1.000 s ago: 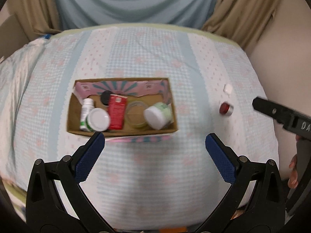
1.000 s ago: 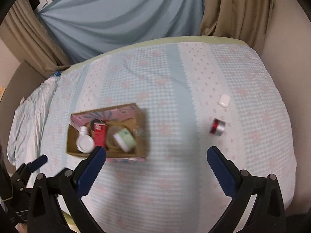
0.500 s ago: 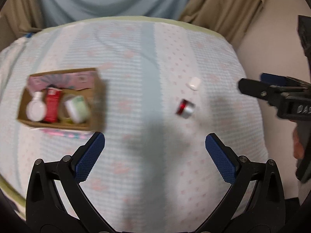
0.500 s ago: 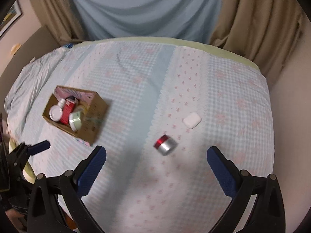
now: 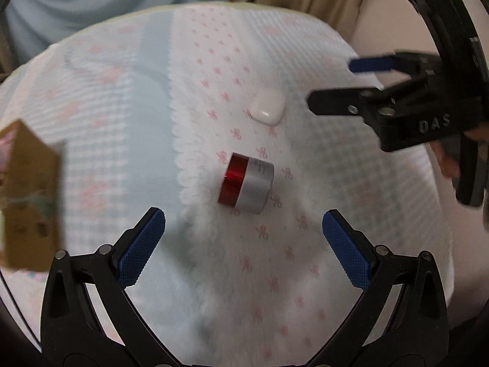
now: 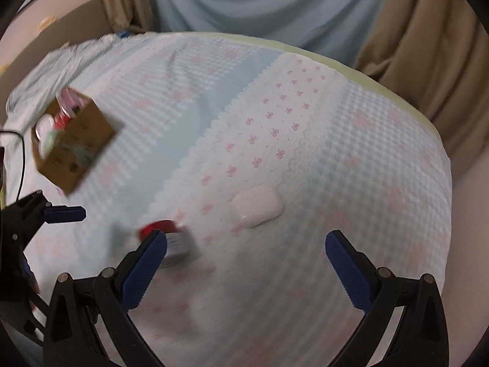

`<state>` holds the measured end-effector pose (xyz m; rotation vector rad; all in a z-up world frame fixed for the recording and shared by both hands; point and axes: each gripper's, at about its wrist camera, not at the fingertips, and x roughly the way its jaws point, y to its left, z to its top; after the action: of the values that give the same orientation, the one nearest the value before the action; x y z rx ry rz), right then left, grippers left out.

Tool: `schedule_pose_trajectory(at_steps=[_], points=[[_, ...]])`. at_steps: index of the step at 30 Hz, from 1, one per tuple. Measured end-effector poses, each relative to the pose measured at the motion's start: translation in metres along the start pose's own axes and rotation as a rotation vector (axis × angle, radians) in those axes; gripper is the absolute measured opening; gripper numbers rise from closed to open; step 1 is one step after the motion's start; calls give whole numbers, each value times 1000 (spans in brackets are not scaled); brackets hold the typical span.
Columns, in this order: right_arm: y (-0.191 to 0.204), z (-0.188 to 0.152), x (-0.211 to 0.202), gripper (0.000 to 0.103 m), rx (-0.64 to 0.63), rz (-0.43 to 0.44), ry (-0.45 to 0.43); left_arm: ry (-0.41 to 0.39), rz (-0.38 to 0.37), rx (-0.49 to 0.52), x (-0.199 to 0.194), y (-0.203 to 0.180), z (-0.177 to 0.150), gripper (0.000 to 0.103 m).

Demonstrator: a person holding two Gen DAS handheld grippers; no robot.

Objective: Organize rigid objects
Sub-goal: 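Lift both tools and move toward the red-silver tin and white earbud case, then grasp the red-silver tin with the left gripper while the right gripper grasps the white earbud case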

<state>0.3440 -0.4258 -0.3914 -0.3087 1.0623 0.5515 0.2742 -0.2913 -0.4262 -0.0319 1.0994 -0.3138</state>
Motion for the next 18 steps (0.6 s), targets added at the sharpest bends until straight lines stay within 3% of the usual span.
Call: schedule_pose_trajectory(at_steps=[3,5,7,12,15,18], points=[[-4,0,29,102,-70,-6,17,24,-7,6,30,1,2,90],[-6,0,46,91,-95,-1,40,38,-15,2,43,2,5,86],[-9,1,63,88,-108,11,70,41,-15,-2,54,3,10,83],[-7,4,88,88,-158,33,103,49,-22,-5,66,2,19,75],[-5,6,97,86,-185,36,111,59,-36,0,71,1,22,62],[-4,11,105,74,-200,48,127,63,-41,-3,74,0,23,61]])
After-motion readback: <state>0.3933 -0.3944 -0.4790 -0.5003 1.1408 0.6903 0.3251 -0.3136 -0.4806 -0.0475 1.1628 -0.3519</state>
